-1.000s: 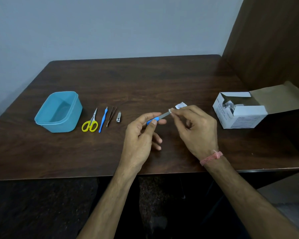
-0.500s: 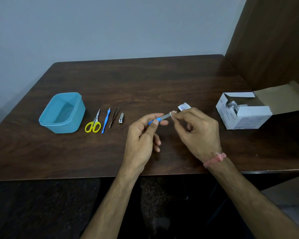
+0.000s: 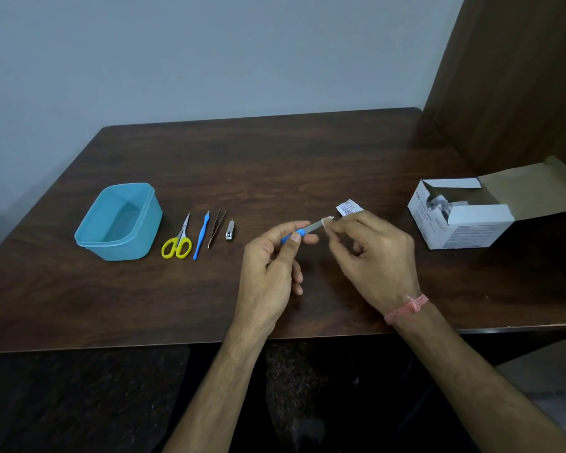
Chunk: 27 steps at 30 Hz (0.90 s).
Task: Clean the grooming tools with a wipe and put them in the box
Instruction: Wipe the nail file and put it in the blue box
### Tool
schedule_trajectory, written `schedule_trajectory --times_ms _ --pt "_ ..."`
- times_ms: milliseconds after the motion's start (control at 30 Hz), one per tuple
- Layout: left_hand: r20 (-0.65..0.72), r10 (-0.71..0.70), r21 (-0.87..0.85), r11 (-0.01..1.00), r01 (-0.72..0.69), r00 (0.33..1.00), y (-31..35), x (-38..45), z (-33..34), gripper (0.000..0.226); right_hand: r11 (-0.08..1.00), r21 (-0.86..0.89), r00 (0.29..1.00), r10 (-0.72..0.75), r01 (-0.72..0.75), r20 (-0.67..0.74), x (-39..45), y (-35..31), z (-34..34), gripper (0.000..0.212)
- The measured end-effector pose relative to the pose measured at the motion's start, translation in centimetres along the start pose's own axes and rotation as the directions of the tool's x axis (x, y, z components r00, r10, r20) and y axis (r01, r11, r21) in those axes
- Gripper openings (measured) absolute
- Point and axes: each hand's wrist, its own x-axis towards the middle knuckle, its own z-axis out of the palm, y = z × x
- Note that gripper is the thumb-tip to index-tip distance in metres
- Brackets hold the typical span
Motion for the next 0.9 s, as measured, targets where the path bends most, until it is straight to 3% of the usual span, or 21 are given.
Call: schedule_trajectory --times_ms 500,800,900 --pt "0.014 0.027 0.078 0.997 -0.028 1.0 0.02 -0.06 -0.01 0.027 0.998 0.028 0.996 -0.062 0.06 0.064 0.0 -0.25 -0.16 0.013" --pt "0.176 0.029 0.189 0.98 -0.062 0.984 0.37 -0.08 -0.16 0.033 1.0 0.001 1.0 -0.005 0.005 0.016 0.24 0.0 -0.14 0.015" --pt "0.187 0.001 0.216 0.976 -0.042 0.982 0.23 0.04 0.12 0.034 0.999 0.024 0.997 -0.042 0.041 0.061 0.32 -0.12 -0.32 0.018"
